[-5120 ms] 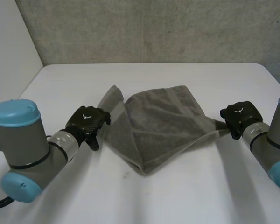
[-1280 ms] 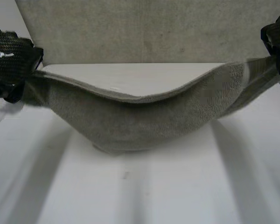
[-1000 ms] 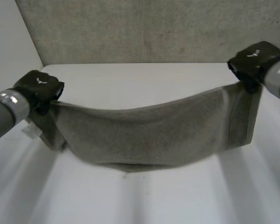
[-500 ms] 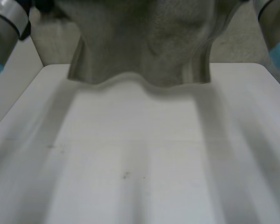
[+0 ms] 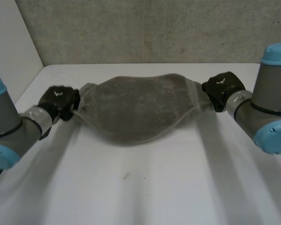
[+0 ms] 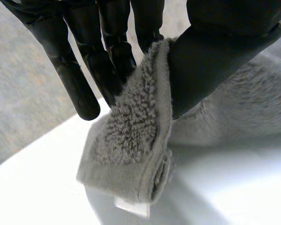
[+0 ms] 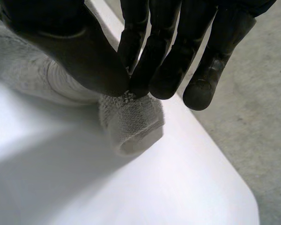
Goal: Fold the towel.
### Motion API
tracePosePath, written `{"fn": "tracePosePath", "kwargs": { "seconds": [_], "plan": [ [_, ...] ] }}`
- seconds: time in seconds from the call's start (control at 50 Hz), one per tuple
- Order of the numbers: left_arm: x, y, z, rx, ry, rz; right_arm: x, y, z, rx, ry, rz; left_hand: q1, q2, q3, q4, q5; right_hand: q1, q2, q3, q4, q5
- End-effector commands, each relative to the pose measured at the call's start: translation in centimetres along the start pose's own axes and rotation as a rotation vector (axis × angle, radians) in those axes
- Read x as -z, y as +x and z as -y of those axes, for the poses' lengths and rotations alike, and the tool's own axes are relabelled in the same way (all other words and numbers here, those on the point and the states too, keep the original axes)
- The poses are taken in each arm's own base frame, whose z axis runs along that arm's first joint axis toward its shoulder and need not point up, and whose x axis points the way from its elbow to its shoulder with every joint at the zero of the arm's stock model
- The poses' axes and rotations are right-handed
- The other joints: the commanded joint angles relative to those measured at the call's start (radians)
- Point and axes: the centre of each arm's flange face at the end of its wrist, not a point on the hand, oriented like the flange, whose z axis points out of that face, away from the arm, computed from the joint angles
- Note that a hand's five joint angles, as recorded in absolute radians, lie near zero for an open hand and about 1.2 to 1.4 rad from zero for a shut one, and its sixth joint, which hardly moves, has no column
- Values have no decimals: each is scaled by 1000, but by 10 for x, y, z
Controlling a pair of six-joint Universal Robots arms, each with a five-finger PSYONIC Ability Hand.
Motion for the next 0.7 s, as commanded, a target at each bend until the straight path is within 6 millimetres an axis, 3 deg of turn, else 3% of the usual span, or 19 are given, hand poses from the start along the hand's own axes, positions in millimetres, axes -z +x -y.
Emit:
{"fn": "tracePosePath", "kwargs": {
  "seconds": [0.02,0.06,0.1,0.12,0.16,0.18,0.2,0.22,0.26,0.3,0.44,0.54,0.6,0.7],
  "plan": [
    [46,15,-9,-122,-70,-19,47,9,-4,-15,-17,36,202,178,179,178,197,64,50,63,51,44],
    [58,16,-5,-132,-68,-14,58,14,-6,-14,-25,28,202,178,179,178,197,64,50,63,51,44],
    [84,11,11,-145,-38,26,88,25,0,20,-12,-4,202,178,179,178,197,64,50,63,51,44],
    [84,11,11,-145,-38,27,88,25,1,20,-12,-4,202,178,179,178,197,64,50,63,51,44],
    [114,8,29,-155,-1,62,123,41,9,79,8,-68,202,178,179,178,197,64,50,63,51,44],
    [114,8,29,-155,0,62,124,41,9,80,8,-68,202,178,179,178,197,64,50,63,51,44],
    [129,9,38,-162,28,65,138,50,12,104,11,-105,202,178,179,178,197,64,50,63,51,44],
    [129,9,38,-162,28,65,138,50,12,105,11,-106,202,178,179,178,197,64,50,63,51,44],
    [148,12,53,-179,101,46,155,59,14,136,17,-133,202,178,179,178,197,64,50,63,51,44],
    [152,13,56,-185,124,33,157,60,13,135,19,-120,202,178,179,178,197,64,50,63,51,44],
    [141,-5,50,-166,103,35,147,69,5,120,15,-97,202,178,179,178,197,64,50,63,51,44],
    [105,-13,18,-107,-17,-19,104,66,-22,80,-75,-17,202,178,179,178,197,64,50,63,51,44],
    [96,-13,11,-98,-44,-36,95,66,-25,78,-86,-10,202,178,179,178,197,64,50,63,51,44],
    [60,-11,-15,-82,-121,-107,61,47,-40,74,-151,49,202,178,179,178,197,64,50,63,51,44]
  ]
}}
